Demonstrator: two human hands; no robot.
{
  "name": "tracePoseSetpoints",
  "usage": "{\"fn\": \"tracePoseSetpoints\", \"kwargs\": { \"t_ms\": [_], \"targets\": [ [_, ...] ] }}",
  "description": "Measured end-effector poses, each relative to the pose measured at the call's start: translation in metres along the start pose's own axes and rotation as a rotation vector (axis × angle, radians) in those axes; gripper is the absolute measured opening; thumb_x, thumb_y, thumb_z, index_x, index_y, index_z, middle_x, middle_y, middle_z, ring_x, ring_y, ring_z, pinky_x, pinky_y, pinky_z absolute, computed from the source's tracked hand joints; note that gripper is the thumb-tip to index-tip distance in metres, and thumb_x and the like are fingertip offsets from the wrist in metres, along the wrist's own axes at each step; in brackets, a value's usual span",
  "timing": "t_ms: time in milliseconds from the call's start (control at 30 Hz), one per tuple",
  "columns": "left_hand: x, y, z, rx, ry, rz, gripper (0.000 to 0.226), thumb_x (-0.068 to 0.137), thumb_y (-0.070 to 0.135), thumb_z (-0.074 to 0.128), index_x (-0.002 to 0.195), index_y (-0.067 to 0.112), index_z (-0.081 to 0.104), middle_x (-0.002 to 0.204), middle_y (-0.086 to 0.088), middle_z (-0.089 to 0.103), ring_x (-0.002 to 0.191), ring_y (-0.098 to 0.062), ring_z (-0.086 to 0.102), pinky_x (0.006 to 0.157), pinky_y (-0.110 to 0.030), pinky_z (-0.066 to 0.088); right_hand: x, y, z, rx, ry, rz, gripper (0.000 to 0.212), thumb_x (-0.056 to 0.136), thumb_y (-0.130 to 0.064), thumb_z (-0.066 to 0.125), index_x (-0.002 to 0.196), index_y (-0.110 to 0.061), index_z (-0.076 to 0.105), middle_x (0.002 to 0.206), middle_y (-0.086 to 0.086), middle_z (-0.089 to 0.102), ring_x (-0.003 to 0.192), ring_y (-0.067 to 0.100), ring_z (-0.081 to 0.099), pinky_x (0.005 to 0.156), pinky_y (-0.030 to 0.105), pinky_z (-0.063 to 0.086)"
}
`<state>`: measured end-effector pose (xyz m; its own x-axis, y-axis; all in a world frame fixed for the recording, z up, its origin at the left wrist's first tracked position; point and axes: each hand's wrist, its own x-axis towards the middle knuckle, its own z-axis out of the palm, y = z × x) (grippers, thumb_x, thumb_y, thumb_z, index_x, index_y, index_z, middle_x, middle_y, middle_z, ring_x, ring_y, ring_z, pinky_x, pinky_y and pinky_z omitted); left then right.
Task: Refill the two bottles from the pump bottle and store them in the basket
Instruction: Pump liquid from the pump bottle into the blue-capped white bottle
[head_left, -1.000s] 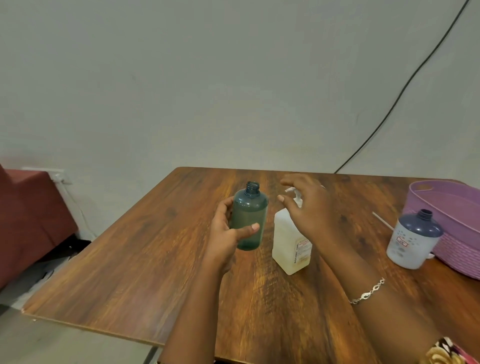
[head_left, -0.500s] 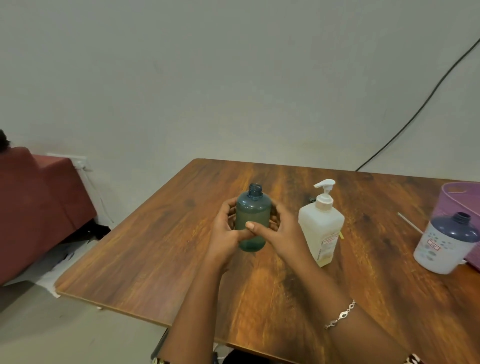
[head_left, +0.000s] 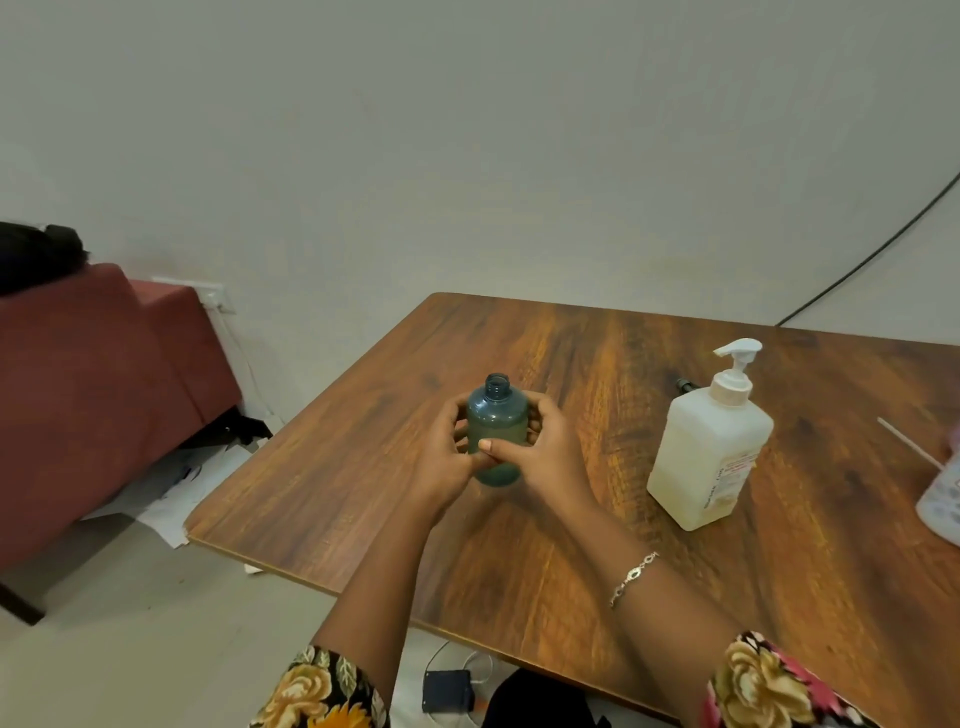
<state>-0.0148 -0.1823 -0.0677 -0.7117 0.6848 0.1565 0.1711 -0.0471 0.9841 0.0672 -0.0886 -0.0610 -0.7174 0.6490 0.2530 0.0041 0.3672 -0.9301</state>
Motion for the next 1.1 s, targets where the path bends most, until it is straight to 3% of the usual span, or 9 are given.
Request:
{"fn": "tracePoseSetpoints", "kwargs": {
  "t_ms": [167,400,733,867,1000,1100],
  "targets": [
    [0.013,-0.009,-0.013,0.089,0.024,-0.003,0.059,0.076,-0.015,0.06,0.121,0.021,0.047,0.12,-0.002,0.056,0.111,-0.017,0.053,0.08,-0.025,0.052,0.011,0.008,0.019,-0.026,0.007,0.012,0.059,0.065,-0.017,0.082,0.115,-0.024,0.051,0.109,-0.009,0.057,0.102,0.008,0.055,0.087,0.024,0.046],
    [0.02,-0.026,-0.019,0.203,0.028,-0.015,0.066,0.075,-0.012,0.063,0.131,0.017,0.045,0.126,-0.002,0.054,0.116,-0.019,0.052,0.095,-0.04,0.048,0.021,0.026,0.035,-0.054,0.012,0.04,0.06,0.063,-0.017,0.083,0.114,-0.022,0.052,0.11,-0.004,0.06,0.102,0.013,0.057,0.09,0.034,0.049],
    [0.02,-0.037,-0.023,0.258,0.014,0.007,0.064,0.077,-0.009,0.061,0.132,0.017,0.042,0.124,0.003,0.051,0.119,-0.016,0.047,0.104,-0.041,0.04,0.026,0.042,0.042,-0.14,0.007,0.02,0.065,0.064,-0.023,0.082,0.12,-0.022,0.049,0.114,-0.002,0.06,0.105,0.014,0.057,0.091,0.035,0.049],
    [0.018,-0.039,-0.024,0.318,0.0,0.002,0.068,0.079,-0.003,0.063,0.138,0.019,0.036,0.129,0.005,0.048,0.124,-0.014,0.044,0.105,-0.035,0.038,0.023,0.042,0.043,-0.165,-0.003,0.01,0.066,0.066,-0.024,0.081,0.123,-0.024,0.047,0.117,-0.003,0.059,0.108,0.014,0.055,0.093,0.037,0.048],
    [0.008,-0.046,-0.018,0.519,0.156,0.032,0.094,0.08,0.019,0.071,0.15,0.015,0.007,0.153,-0.002,0.023,0.139,-0.019,0.023,0.112,-0.036,0.023,0.016,0.041,0.035,-0.26,-0.013,-0.081,0.061,0.071,-0.027,0.077,0.124,-0.024,0.047,0.12,-0.006,0.056,0.112,0.013,0.051,0.093,0.03,0.044],
    [-0.006,-0.045,-0.008,0.7,0.306,0.204,0.095,0.083,0.025,0.067,0.148,0.013,-0.001,0.156,-0.003,-0.002,0.144,-0.02,-0.002,0.116,-0.036,0.009,0.005,0.04,0.024,-0.379,0.017,-0.202,0.06,0.078,-0.032,0.07,0.13,-0.017,0.046,0.127,0.001,0.053,0.117,0.017,0.048,0.094,0.026,0.038]
  ]
}}
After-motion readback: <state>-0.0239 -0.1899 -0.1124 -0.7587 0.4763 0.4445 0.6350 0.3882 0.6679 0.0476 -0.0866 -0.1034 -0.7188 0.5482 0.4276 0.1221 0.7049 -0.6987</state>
